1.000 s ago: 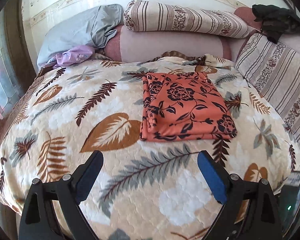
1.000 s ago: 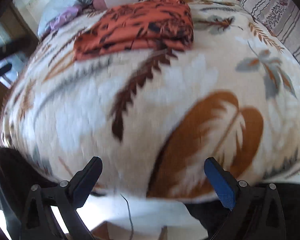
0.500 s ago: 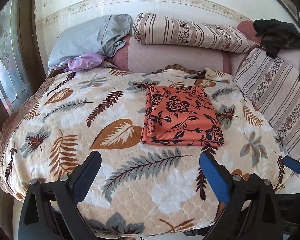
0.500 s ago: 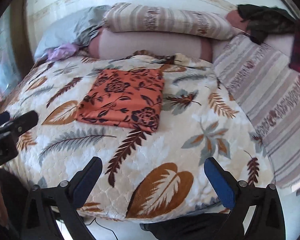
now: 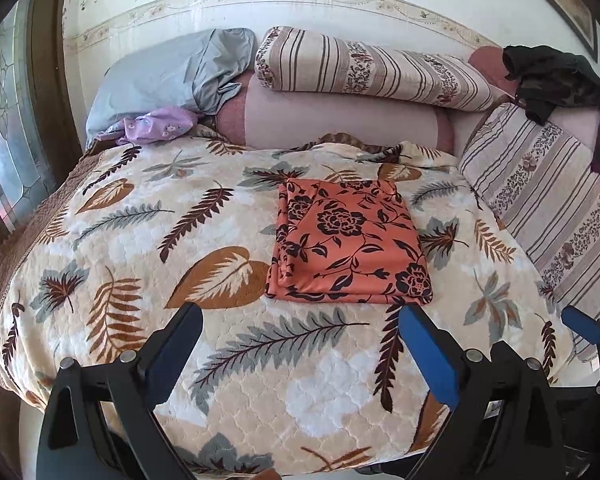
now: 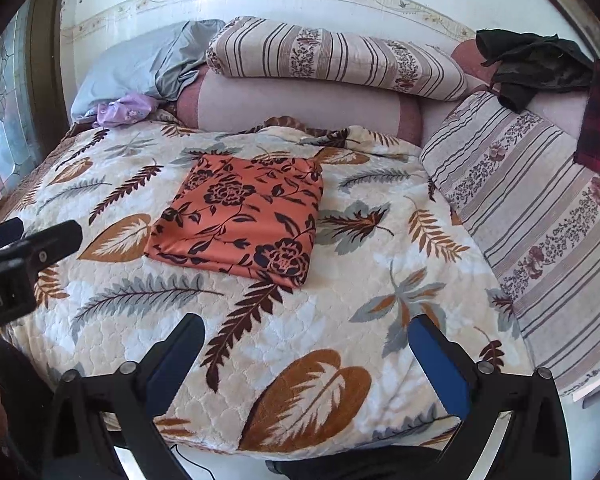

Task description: Fold small clothes

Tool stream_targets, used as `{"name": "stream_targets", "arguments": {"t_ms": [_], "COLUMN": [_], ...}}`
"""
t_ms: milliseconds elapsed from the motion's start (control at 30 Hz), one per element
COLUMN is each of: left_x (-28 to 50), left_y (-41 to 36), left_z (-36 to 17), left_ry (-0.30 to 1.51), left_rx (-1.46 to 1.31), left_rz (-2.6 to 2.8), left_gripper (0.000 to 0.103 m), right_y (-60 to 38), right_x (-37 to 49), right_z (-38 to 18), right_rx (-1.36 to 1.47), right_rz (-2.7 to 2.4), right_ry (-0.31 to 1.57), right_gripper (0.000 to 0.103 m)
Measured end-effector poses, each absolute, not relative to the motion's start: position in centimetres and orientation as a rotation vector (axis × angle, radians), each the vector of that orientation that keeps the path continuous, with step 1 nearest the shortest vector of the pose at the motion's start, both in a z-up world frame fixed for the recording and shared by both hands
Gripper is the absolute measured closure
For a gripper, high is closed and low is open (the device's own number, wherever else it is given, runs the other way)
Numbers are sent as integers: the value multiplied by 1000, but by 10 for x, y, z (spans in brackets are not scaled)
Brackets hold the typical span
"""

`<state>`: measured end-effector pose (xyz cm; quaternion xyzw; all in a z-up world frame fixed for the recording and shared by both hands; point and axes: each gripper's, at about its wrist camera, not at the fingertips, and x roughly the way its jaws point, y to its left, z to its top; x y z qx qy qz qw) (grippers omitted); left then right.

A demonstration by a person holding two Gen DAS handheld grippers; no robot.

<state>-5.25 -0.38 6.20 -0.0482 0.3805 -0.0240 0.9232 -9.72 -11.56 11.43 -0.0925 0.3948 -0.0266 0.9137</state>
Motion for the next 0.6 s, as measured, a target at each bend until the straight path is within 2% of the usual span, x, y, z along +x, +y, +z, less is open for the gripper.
{"name": "stream_targets", "arguments": {"t_ms": [600], "left_x": [-10], "left_y": [-31], "left_z": [60], "left_ry": [767], "left_rx": [-11], "left_rz": [-57], "left_gripper": [3], "right_y": [-119], "right_x": [-54], "right_z": [103], "right_rx": [-221], "right_rz": [-45], "right_ry": [827], "right_gripper": [0]}}
